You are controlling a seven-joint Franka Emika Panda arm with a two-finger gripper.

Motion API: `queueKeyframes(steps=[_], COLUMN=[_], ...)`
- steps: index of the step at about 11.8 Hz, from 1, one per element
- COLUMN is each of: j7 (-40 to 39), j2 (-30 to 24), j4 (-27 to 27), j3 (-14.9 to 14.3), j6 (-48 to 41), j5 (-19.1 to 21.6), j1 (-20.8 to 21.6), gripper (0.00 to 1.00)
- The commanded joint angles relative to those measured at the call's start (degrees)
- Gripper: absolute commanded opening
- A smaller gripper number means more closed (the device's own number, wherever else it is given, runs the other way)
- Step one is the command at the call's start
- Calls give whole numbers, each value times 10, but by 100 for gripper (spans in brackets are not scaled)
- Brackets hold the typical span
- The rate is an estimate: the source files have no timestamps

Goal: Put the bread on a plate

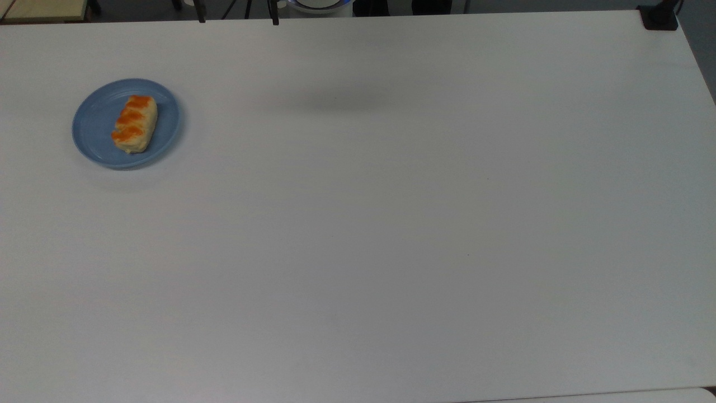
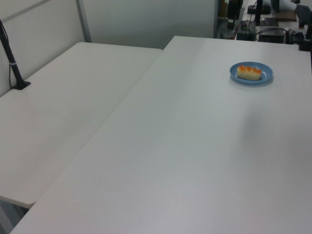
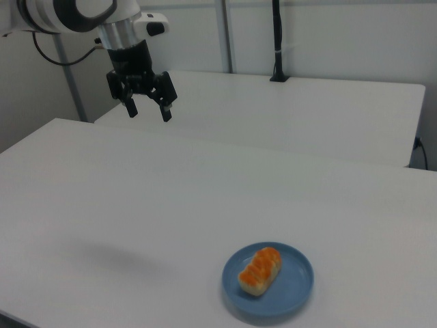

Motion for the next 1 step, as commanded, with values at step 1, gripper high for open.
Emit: queueKeyframes(steps=[1], j7=[9], j2=[-16], j4=[-23], j3=[-6], j6=[12], j5=[0], j1=[6], gripper=[100])
